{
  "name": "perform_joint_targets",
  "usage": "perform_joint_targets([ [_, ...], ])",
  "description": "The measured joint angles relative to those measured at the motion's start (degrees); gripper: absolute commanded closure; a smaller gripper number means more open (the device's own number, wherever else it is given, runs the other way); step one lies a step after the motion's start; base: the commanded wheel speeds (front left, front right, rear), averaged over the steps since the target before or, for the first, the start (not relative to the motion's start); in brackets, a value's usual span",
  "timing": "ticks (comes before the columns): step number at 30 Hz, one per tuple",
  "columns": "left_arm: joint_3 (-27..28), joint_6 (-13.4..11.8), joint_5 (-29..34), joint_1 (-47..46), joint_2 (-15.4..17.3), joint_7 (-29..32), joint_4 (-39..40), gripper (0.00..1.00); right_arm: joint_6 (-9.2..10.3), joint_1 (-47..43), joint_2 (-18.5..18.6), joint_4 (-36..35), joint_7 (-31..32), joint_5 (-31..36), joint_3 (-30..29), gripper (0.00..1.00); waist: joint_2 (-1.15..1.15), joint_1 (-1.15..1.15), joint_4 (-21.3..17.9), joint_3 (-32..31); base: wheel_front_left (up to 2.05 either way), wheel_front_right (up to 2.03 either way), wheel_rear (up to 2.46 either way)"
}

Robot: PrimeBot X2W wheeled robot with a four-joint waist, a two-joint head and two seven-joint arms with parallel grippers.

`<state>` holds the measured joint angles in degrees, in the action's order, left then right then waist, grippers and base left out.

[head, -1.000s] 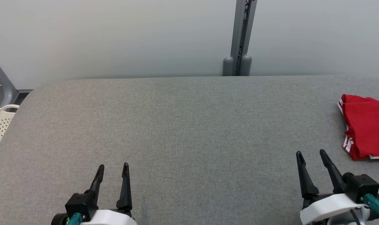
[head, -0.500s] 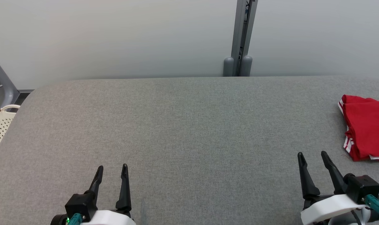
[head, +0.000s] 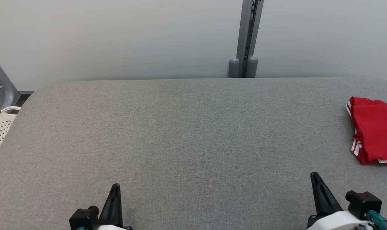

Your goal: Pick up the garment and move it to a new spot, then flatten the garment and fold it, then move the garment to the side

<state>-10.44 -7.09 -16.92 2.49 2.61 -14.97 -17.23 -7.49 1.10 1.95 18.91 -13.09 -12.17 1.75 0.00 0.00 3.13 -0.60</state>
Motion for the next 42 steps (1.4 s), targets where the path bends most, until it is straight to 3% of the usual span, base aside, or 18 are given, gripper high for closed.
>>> perform_joint_targets([
  [42, 7.8, 6.6, -35.5, -3.0, 0.0, 10.3, 1.1, 1.0, 0.01, 1.8, 0.1, -1.9, 9.1, -37.7, -3.8, 1.0, 0.0, 0.0, -1.1, 0.3, 0.0, 0.0, 0.0],
])
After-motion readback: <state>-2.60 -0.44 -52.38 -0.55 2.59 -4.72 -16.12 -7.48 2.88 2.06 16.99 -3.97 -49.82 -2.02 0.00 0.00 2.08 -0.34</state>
